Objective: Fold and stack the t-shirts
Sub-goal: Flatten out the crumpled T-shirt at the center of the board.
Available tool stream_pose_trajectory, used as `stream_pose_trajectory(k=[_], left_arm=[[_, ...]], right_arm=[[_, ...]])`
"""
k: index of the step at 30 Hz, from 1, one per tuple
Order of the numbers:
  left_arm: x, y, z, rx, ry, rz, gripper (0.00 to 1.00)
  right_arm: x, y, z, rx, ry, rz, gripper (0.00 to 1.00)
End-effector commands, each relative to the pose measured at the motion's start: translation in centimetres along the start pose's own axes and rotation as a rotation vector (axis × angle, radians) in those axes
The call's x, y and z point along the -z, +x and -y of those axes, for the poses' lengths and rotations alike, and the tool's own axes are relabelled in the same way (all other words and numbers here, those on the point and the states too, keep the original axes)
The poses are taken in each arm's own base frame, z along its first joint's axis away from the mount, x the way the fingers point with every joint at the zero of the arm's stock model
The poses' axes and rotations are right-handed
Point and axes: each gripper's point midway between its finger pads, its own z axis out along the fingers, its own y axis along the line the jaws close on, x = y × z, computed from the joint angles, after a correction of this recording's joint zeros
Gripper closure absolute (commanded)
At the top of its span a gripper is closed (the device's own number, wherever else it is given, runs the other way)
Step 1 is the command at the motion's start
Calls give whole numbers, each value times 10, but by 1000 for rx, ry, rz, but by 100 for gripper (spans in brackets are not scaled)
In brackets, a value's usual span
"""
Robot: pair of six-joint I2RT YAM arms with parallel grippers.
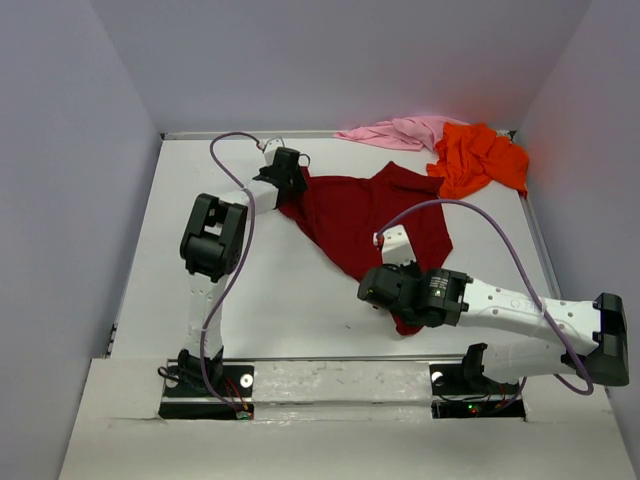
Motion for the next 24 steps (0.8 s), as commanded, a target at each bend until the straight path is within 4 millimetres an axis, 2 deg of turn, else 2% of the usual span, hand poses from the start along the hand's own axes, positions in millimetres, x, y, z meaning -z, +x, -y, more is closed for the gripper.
stream_pose_trajectory(k=[1,5,9,11,16,20,21,24], left_arm=[[21,-21,-11,20,-46,49,32],[24,-18,-23,25,-73,45,31],[28,-6,-39,32,-98,29,30],[32,2,-46,36,-109,18,30],[52,4,-59,63,-117,38,30],[69,-1,-60,87,-94,65,30],[75,-10,-59,95,-93,89,30],[84,-21,-58,103,-100,109,24]], right_arm=[[0,-8,-5,-19,-8,26,100],[-1,-9,-6,-14,-5,29,100],[-1,-14,-8,-21,-10,43,100],[-1,-15,-10,-15,-14,44,100],[-2,-18,-12,-5,-12,49,100],[-4,-19,-19,3,-28,46,100],[-5,-19,-20,5,-30,43,100],[-6,-16,-21,12,-28,35,100]])
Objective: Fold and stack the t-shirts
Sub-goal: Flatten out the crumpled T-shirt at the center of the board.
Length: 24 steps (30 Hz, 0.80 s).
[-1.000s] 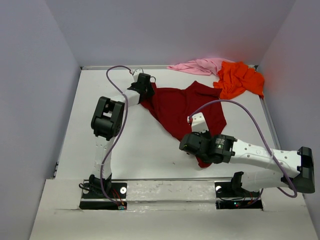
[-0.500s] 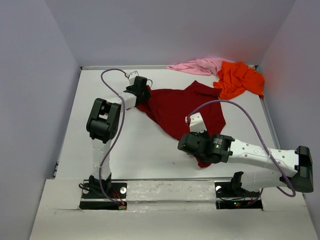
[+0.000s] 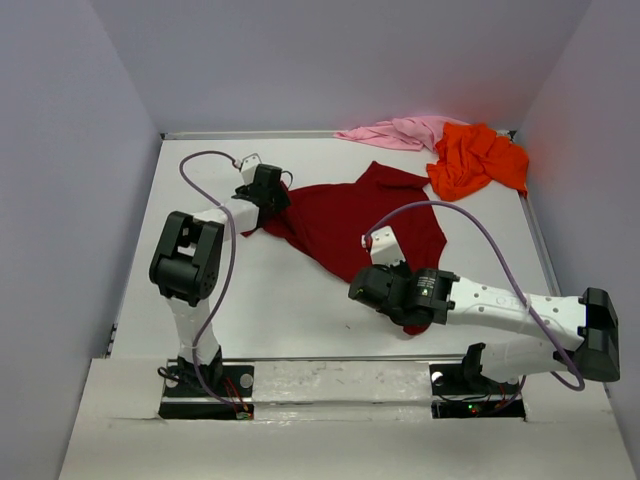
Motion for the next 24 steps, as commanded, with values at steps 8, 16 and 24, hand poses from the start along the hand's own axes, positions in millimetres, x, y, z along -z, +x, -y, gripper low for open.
stream_pose_trajectory(k=[8,16,24], left_arm=[[25,-31,2,95,20,89,19],[15,-10,-13,145,11,38,24],[19,-29,-26,88,-88,77,24]], right_arm=[[5,-18,-3,-55,-24,49,100],[5,-10,-1,-61,-28,35,100],[7,-11,-1,-77,-33,39,100]])
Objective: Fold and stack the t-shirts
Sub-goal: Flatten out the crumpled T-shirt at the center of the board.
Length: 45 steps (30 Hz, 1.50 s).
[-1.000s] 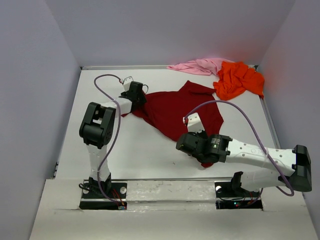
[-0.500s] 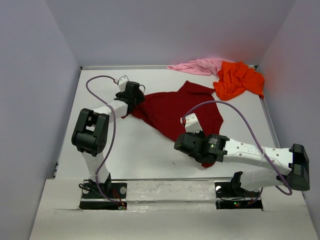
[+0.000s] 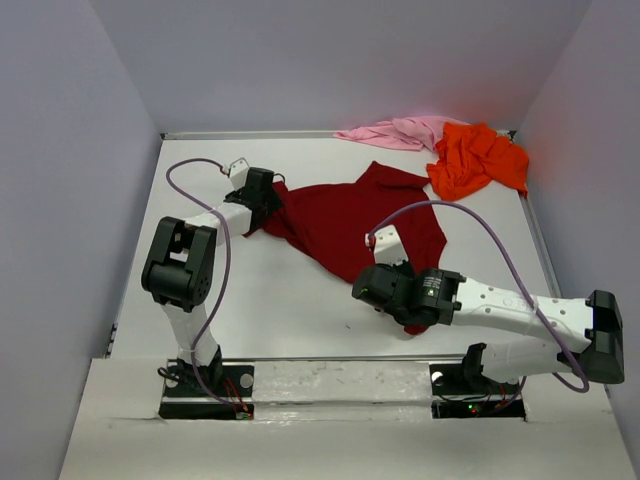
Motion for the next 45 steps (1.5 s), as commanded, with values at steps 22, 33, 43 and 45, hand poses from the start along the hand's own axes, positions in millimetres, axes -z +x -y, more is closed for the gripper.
stream_pose_trajectory(k=[22,33,43,45], left_arm=[[-14,-17,14,-17,-19,37,36],[-15,-2,28,-41,7,20,51],[-8,-12,35,-54,18,43,55],[-6,-17,38,-54,22,52,55]], right_arm=[[10,-9,7,-90,-28,44,100],[8,-7,5,-79,-19,38,100],[7,-7,4,-76,-20,35,100],[7,-7,4,-74,-19,33,100]])
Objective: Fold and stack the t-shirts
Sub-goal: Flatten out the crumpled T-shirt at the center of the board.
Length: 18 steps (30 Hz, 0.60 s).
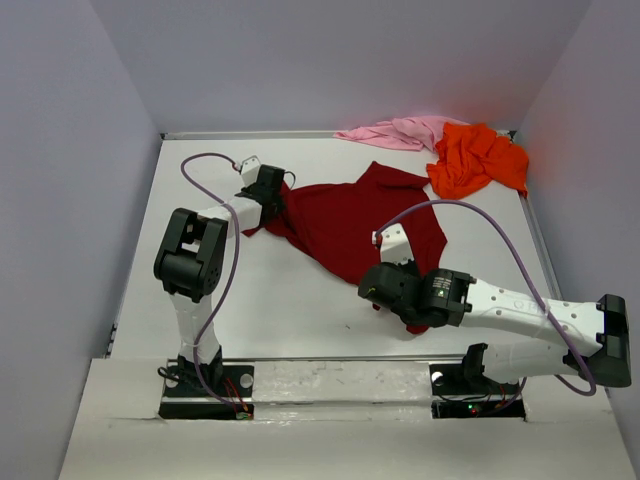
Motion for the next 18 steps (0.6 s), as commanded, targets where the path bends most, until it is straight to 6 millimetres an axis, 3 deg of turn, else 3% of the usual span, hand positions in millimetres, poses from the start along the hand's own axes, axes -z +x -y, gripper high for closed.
stream_pose_trajectory(k=[1,11,14,16,18], left_arm=[[10,-32,19,10,35,75,55],[12,-33,24,-2,50,71,73],[10,-32,23,-6,49,69,86],[10,-32,23,-10,48,70,100],[11,-32,23,-13,49,69,100]], right_arm=[[0,-3,-1,-24,4,16,100],[0,-3,-1,-24,6,16,100],[0,-3,0,-24,6,16,100],[0,-3,0,-28,4,18,100],[0,-4,0,-27,7,20,100]])
